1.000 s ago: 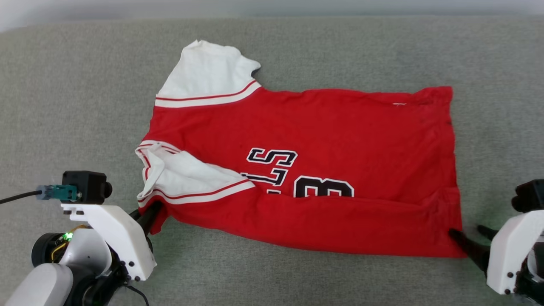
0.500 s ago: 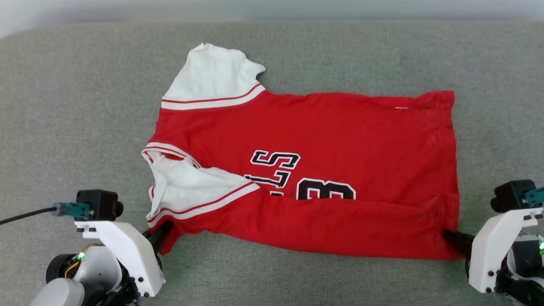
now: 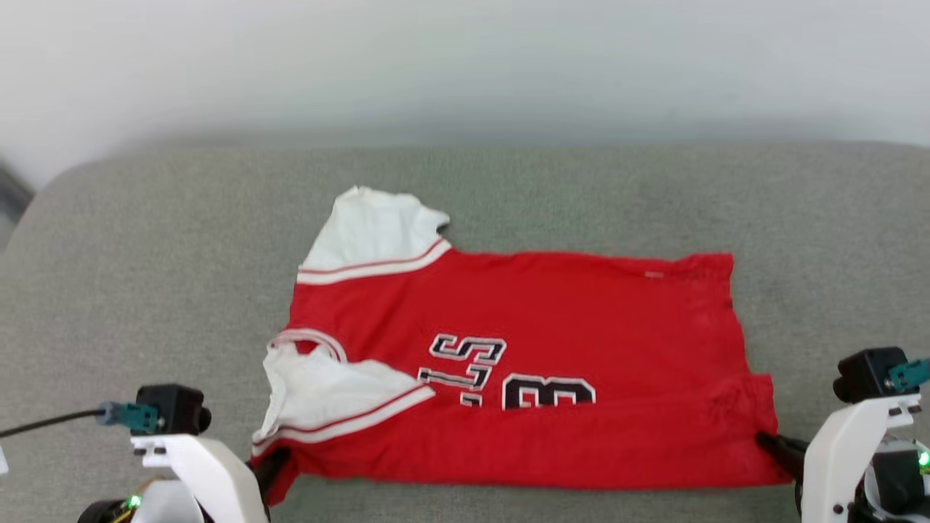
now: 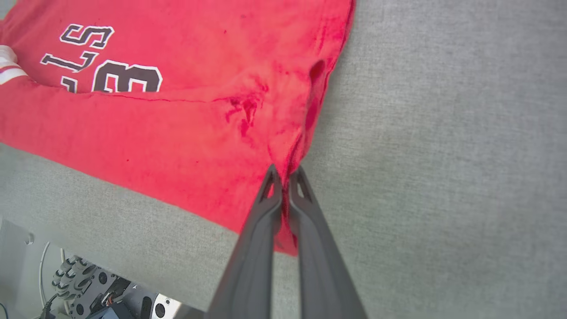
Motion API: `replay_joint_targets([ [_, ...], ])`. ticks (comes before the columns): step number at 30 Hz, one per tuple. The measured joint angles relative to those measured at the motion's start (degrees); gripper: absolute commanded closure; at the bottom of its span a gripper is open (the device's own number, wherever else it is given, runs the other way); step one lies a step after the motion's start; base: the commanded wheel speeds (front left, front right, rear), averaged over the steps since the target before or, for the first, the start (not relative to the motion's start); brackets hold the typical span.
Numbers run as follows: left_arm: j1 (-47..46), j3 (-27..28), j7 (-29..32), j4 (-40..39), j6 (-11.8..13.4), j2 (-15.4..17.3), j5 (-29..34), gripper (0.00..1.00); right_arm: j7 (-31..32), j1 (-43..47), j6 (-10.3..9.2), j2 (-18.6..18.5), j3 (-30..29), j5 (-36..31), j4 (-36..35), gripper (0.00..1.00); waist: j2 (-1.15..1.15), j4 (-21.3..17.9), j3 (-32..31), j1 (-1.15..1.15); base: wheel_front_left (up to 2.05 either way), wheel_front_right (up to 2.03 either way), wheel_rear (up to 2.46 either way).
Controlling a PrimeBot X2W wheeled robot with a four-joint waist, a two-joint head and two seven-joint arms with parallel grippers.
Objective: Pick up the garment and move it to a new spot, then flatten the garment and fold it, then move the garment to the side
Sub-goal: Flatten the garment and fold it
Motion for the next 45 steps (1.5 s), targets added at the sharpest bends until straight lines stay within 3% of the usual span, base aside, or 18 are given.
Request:
replay_joint_targets([
  [6, 4.33, -1.01, 2.53, -0.91, 1.12, 1.66, -0.59, 1.0, 1.67, 4.96, 0.05, 0.62, -1.12, -0.59, -1.77, 1.0, 0.0, -0.18, -3.9, -0.01, 0.0, 0.0, 0.0],
  [9, 4.88, -1.7, 2.49, 0.26, 0.94, 0.35, -1.3, 1.0, 1.13, 7.0, 0.05, 2.03, -2.04, -0.77, -1.26, 1.0, 0.0, -0.21, -4.03, -0.01, 0.0, 0.0, 0.0],
  [10, 4.87, -1.93, 2.49, 0.87, 0.76, -0.33, -1.99, 0.9, 0.74, 7.4, 0.05, 2.4, -2.09, -1.05, -0.92, 1.0, 0.0, -0.24, -3.79, -0.01, 0.0, 0.0, 0.0],
  [11, 4.86, -2.23, 2.2, 1.49, 0.41, -0.9, -2.14, 0.35, -0.26, 7.7, 0.05, 2.68, -2.07, -1.1, -0.67, 0.93, 0.0, -0.31, -3.54, -0.01, 0.0, 0.0, 0.0],
  [12, 4.72, -2.36, 1.7, 2.2, 0.12, -1.52, -2.14, 0.0, -1.36, 7.7, 0.05, 3.08, -2.04, -1.08, -0.49, 0.18, 0.0, -0.4, -3.29, -0.01, 0.0, 0.0, 0.0],
  [13, 4.44, -2.44, 1.36, 2.75, -0.33, -1.92, -2.18, 0.0, -2.58, 7.7, 0.05, 3.3, -1.9, -1.11, -0.46, 0.0, 0.0, -0.49, -3.0, -0.01, 0.0, 0.0, 0.0],
  [19, 1.76, -0.94, -3.46, 5.41, -1.99, -2.83, -0.82, 0.0, -14.56, 6.34, 0.05, 4.25, -2.23, -2.79, -1.38, 0.0, 0.0, -1.82, -2.33, 0.0, 0.0, 0.0, 0.0],
  [27, -3.88, 1.54, -10.93, 5.93, -0.74, -3.13, 4.57, 0.0, -29.29, 2.85, 0.05, 5.65, -2.66, -8.02, -3.41, 0.0, 0.0, -3.71, -2.65, -0.01, 0.0, 0.0, 0.0],
  [38, -17.58, 4.46, -21.38, 8.25, 1.44, -5.24, 11.83, 0.0, -36.54, -4.72, 0.05, 6.66, -3.22, -12.34, -9.03, 0.0, 0.0, -5.7, 3.69, 0.0, 0.0, 0.0, 0.0],
  [45, -29.56, 5.21, -19.89, 15.08, -2.42, -5.38, 9.93, 0.0, -38.69, -10.4, 0.05, 7.44, -3.03, -13.23, -11.73, 0.0, 0.0, -7.6, 11.13, 0.0, 0.0, 0.0, 0.0],
])
